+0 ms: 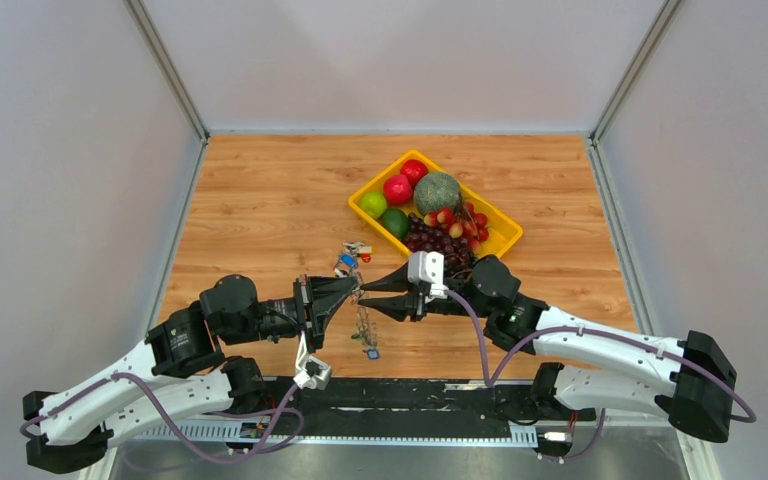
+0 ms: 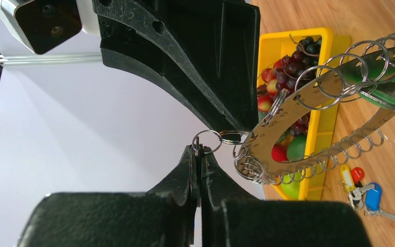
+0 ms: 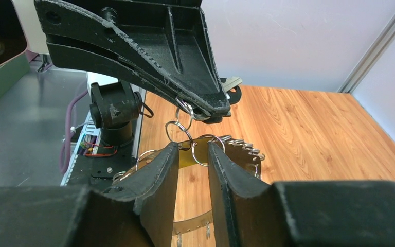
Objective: Remove the keys from the keyring
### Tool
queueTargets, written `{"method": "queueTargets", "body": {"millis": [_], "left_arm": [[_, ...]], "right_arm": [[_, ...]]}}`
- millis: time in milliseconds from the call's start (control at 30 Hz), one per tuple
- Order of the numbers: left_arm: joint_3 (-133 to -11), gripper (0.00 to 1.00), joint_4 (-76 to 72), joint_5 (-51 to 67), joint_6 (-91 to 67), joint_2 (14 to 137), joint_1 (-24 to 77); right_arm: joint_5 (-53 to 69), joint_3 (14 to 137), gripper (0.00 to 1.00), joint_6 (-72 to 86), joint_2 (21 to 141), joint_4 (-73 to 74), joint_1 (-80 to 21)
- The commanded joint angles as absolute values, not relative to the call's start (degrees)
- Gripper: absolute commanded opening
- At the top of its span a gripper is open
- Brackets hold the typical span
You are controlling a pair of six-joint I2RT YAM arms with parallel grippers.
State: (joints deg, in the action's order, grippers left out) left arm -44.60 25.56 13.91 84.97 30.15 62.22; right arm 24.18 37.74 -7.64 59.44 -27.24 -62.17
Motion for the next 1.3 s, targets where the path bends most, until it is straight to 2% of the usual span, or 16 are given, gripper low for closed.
{"method": "queueTargets", "body": {"millis": [0, 167, 700, 833, 1000, 1267], "left_arm": [[-46.01, 0.00, 23.19, 15.29, 86.04, 29.79, 62.43], [-46.06, 0.00, 23.20, 15.40, 86.04, 30.00, 62.48], [-45.97, 0.00, 23.17, 15.43, 86.04, 30.04, 62.42], [-45.97, 0.00, 23.20, 15.22, 86.04, 30.04, 62.45], [-45.83, 0.00, 23.04, 14.62, 86.04, 29.33, 62.41], [-43.44, 0.00, 19.71, 13.51, 85.77, 27.63, 62.40]], "right_arm": [[25.92, 39.43, 0.32, -7.76, 58.13, -29.20, -62.00], [27.64, 40.78, 0.29, -7.52, 59.72, -29.66, -62.00], [30.43, 41.84, 0.29, -5.52, 62.52, -33.31, -62.01], [31.10, 41.99, 0.19, -4.89, 62.93, -33.78, -62.05], [30.28, 41.45, 0.00, -4.01, 62.05, -32.75, -62.04], [25.48, 37.16, 0.00, 5.01, 58.49, -36.99, -61.96]]}}
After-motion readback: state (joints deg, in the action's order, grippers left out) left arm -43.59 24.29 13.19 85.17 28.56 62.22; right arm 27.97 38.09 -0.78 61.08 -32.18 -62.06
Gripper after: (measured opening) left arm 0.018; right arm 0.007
